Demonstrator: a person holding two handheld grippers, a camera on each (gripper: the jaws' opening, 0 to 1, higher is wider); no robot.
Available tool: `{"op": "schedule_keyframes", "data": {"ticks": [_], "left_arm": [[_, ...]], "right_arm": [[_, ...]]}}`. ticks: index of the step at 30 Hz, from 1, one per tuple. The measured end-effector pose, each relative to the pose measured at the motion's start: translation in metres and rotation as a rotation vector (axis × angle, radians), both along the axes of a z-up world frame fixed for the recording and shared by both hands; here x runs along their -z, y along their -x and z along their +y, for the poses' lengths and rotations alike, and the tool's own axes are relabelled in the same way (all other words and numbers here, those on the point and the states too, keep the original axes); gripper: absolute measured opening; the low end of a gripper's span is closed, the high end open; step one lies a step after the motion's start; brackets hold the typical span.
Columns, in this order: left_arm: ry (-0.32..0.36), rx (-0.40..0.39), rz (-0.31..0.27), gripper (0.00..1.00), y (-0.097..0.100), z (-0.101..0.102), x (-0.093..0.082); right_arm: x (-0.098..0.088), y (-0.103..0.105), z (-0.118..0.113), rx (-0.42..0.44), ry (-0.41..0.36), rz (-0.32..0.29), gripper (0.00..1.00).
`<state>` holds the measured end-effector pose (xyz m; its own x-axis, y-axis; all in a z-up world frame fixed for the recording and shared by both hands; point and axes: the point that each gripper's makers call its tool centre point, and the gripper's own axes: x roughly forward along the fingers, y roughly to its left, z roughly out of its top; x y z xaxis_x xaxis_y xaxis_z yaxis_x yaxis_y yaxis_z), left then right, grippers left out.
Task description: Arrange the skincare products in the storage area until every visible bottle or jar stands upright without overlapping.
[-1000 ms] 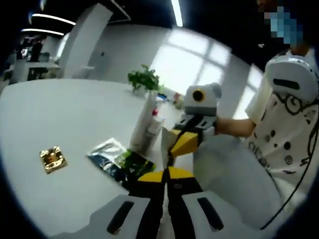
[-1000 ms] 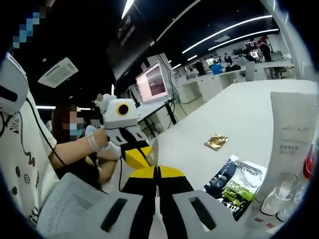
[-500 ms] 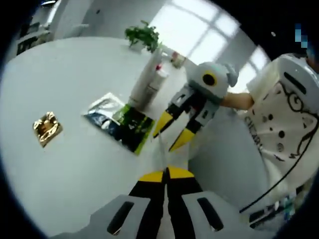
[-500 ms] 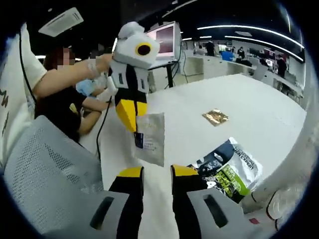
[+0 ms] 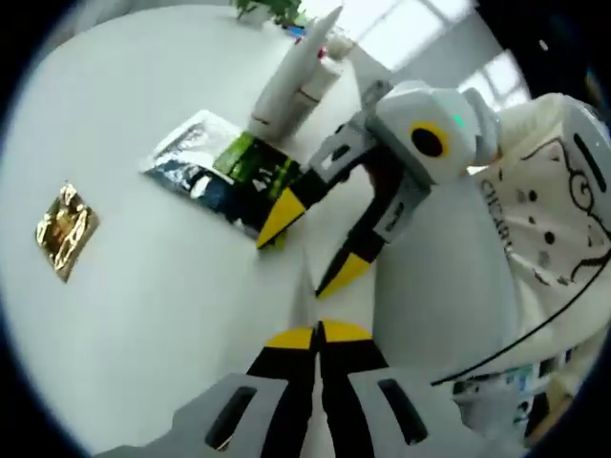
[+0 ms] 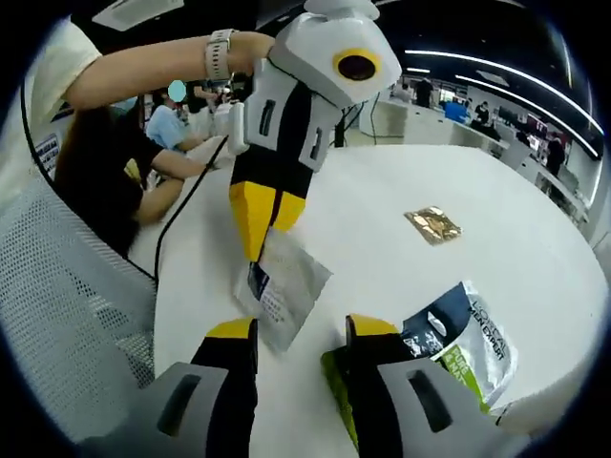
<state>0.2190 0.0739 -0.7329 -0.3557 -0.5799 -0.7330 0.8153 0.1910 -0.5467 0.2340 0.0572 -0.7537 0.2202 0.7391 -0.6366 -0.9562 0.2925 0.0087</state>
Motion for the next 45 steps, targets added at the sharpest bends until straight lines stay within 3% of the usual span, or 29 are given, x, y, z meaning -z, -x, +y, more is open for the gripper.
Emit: {"op": "schedule_keyframes", "data": {"ticks": [10, 18, 22, 26, 28, 31, 34, 40, 45], "left_arm": [[-0.026, 0.02, 0.033, 0.0, -0.012, -0.001, 0.012], [-0.051, 0.058, 0.038, 0.0, -0.022, -0.006, 0.017], [-0.099, 0.095, 0.016, 0.0, -0.023, -0.011, 0.022], [-0.136, 0.14, -0.005, 0.0, -0.028, -0.014, 0.026], [-0.14, 0.142, -0.011, 0.0, -0.032, -0.013, 0.025], [-0.163, 0.15, -0.034, 0.0, -0.036, -0.012, 0.026], [-0.184, 0.153, -0.044, 0.0, -0.043, -0.009, 0.029], [-0.218, 0.176, -0.067, 0.0, -0.044, -0.009, 0.031], [-0.262, 0.211, -0.089, 0.0, -0.045, -0.003, 0.035]], "right_arm": [[0.01, 0.001, -0.013, 0.005, 0.052, 0.029, 0.4], [0.009, 0.002, -0.017, 0.006, 0.074, -0.002, 0.39], [-0.008, -0.003, -0.013, 0.048, 0.015, -0.09, 0.36], [-0.014, -0.01, -0.015, 0.092, 0.022, -0.187, 0.34], [-0.013, -0.01, -0.015, 0.1, 0.019, -0.185, 0.34], [-0.024, -0.023, -0.019, 0.155, 0.0, -0.293, 0.33], [-0.02, -0.019, -0.011, 0.151, -0.046, -0.229, 0.25], [-0.005, -0.018, 0.003, 0.113, -0.013, -0.236, 0.23], [0.005, -0.026, 0.003, 0.156, -0.007, -0.199, 0.21]]}}
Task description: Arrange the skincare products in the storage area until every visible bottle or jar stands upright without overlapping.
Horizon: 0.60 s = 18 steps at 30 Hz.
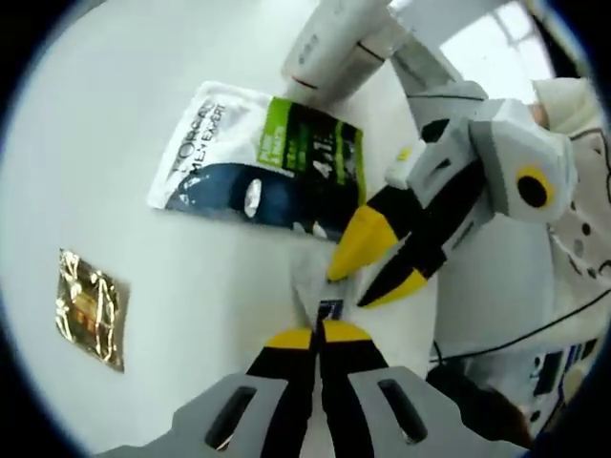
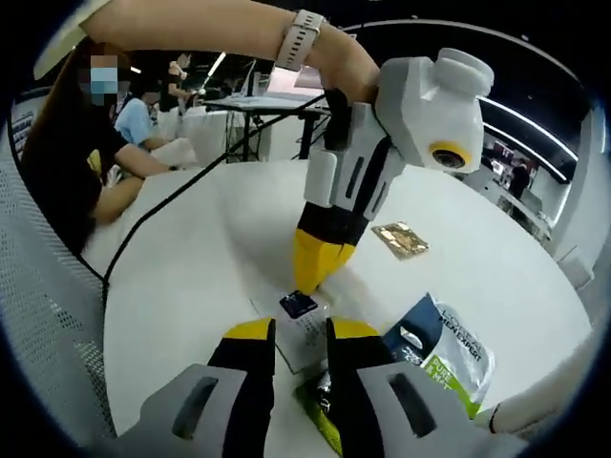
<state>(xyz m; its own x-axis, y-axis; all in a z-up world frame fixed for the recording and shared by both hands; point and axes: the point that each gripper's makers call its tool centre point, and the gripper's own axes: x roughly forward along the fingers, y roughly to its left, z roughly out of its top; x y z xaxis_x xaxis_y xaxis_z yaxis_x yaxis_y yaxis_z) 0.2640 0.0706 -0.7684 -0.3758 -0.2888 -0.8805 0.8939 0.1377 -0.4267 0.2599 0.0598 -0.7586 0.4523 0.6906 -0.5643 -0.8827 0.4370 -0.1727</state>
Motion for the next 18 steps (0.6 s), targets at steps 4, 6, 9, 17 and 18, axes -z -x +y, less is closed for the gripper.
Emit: {"op": "schedule_keyframes", "data": {"ticks": [4, 6, 9, 17, 18], "left_arm": [[0.0, 0.032, -0.005, 0.0, -0.004, 0.0, 0.0], [-0.005, 0.035, -0.011, 0.0, -0.006, 0.0, 0.001], [0.003, 0.038, -0.017, 0.0, -0.007, -0.003, 0.001], [0.034, 0.032, -0.087, 0.06, -0.013, -0.006, -0.001], [0.035, 0.037, -0.105, 0.07, -0.017, -0.006, -0.001]], "right_arm": [[-0.002, -0.003, 0.002, 0.018, -0.025, 0.017, 0.19], [0.0, -0.006, 0.004, 0.027, -0.035, 0.034, 0.18], [0.003, -0.005, 0.003, 0.072, -0.073, 0.114, 0.22], [0.004, -0.006, 0.003, 0.087, -0.081, 0.138, 0.24], [0.004, -0.006, 0.003, 0.088, -0.081, 0.144, 0.24]]}}
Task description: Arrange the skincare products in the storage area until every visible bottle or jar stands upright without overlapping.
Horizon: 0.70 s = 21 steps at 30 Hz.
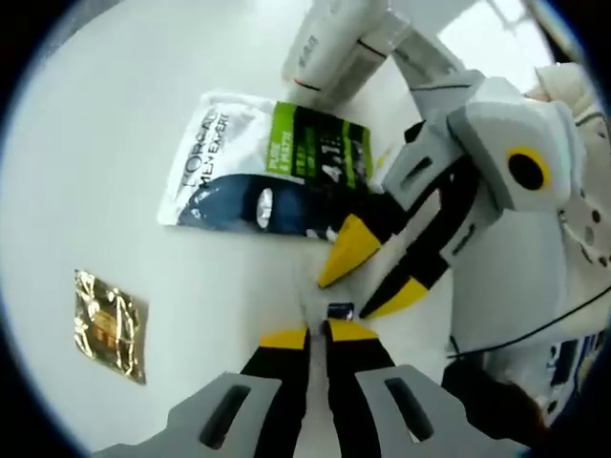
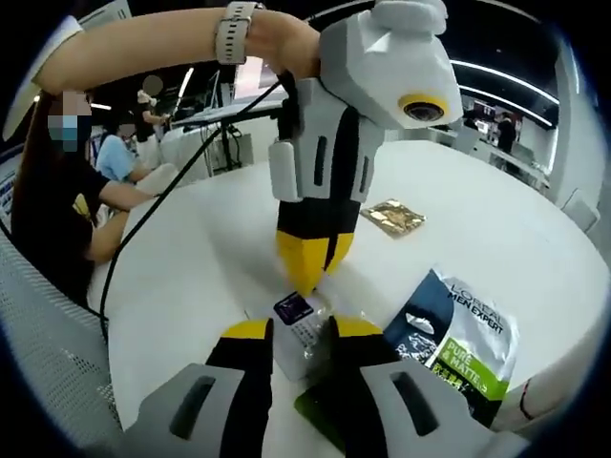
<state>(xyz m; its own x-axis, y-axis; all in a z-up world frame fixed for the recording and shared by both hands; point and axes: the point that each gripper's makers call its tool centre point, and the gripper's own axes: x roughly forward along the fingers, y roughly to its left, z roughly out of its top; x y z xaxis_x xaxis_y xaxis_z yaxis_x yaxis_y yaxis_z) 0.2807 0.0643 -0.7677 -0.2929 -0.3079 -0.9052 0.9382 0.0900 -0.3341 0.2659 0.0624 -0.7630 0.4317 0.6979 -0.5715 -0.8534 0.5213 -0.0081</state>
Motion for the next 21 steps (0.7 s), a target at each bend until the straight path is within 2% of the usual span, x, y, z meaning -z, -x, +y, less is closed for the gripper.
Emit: {"op": "schedule_keyframes", "data": {"ticks": [4, 6, 9, 12, 13, 16, 18, 21], "left_arm": [[0.02, 0.009, -0.058, 0.1, -0.007, 0.002, -0.006], [0.047, -0.023, -0.084, 0.13, -0.013, 0.004, -0.011], [0.093, -0.03, -0.128, 0.15, -0.015, 0.003, -0.021], [0.1, -0.011, -0.131, 0.15, 0.002, 0.001, -0.025], [0.1, -0.004, -0.132, 0.16, -0.004, 0.0, -0.022], [0.13, 0.009, -0.151, 0.2, 0.004, 0.001, -0.016], [0.141, -0.027, -0.128, 0.17, 0.008, -0.001, -0.013], [0.147, -0.037, -0.122, 0.18, 0.013, 0.0, -0.008]], "right_arm": [[0.001, 0.0, 0.0, -0.008, 0.0, 0.002, 0.24], [0.001, 0.0, 0.0, -0.009, 0.0, 0.003, 0.24], [0.001, 0.0, 0.0, -0.008, -0.001, 0.004, 0.24], [0.002, 0.001, 0.0, -0.011, 0.0, 0.006, 0.24], [0.002, 0.001, 0.0, -0.011, 0.001, 0.007, 0.24], [0.002, 0.001, 0.0, -0.015, 0.002, 0.006, 0.24], [0.002, 0.001, 0.0, -0.014, 0.002, 0.006, 0.25], [0.002, 0.002, 0.001, -0.015, 0.003, 0.007, 0.25]]}}
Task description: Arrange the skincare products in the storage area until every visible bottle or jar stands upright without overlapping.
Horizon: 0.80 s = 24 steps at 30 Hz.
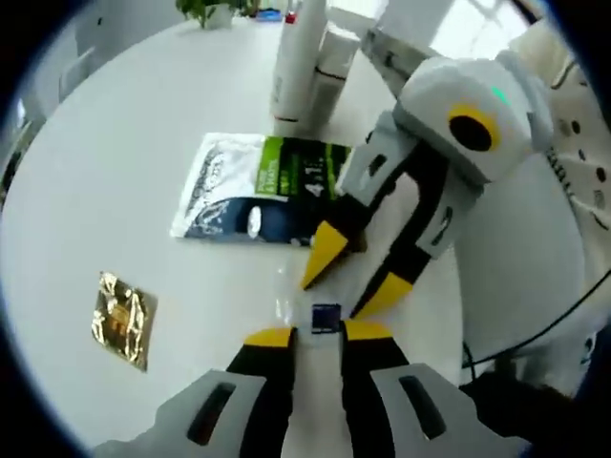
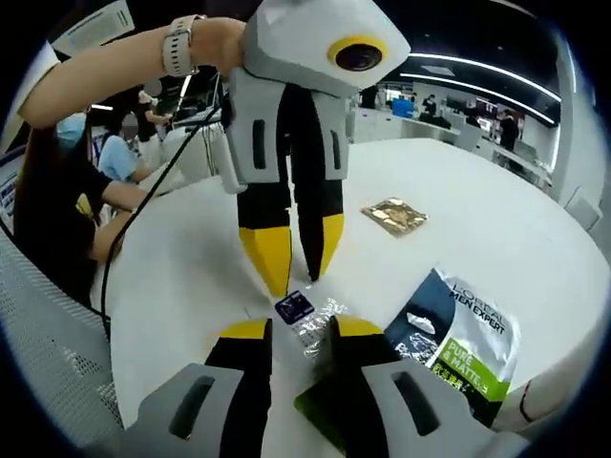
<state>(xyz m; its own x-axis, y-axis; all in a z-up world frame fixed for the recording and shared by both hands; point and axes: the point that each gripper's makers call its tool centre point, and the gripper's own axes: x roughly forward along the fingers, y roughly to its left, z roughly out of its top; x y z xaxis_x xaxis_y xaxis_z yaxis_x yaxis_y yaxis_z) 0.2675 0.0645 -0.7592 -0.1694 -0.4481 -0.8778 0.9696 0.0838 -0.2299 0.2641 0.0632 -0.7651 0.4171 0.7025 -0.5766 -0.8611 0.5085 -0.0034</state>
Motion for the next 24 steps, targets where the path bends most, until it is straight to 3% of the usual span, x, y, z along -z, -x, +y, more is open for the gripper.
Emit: {"op": "schedule_keyframes", "data": {"ticks": [7, 9, 13, 21, 24], "left_arm": [[-0.016, -0.021, -0.036, 0.17, -0.002, 0.0, 0.004], [-0.06, -0.026, -0.096, 0.18, -0.008, 0.004, 0.007], [-0.062, -0.044, -0.096, 0.19, -0.009, 0.007, 0.009], [-0.061, -0.11, -0.204, 0.23, -0.008, 0.013, 0.011], [-0.053, -0.134, -0.206, 0.21, -0.006, 0.013, 0.01]], "right_arm": [[0.0, 0.0, 0.0, -0.002, 0.002, 0.0, 0.24], [0.0, 0.0, 0.0, -0.002, 0.001, 0.0, 0.24], [0.0, 0.0, 0.0, -0.002, 0.002, 0.0, 0.24], [0.001, 0.001, -0.001, 0.003, 0.006, -0.001, 0.25], [0.001, 0.002, -0.003, 0.004, 0.017, -0.001, 0.25]]}}
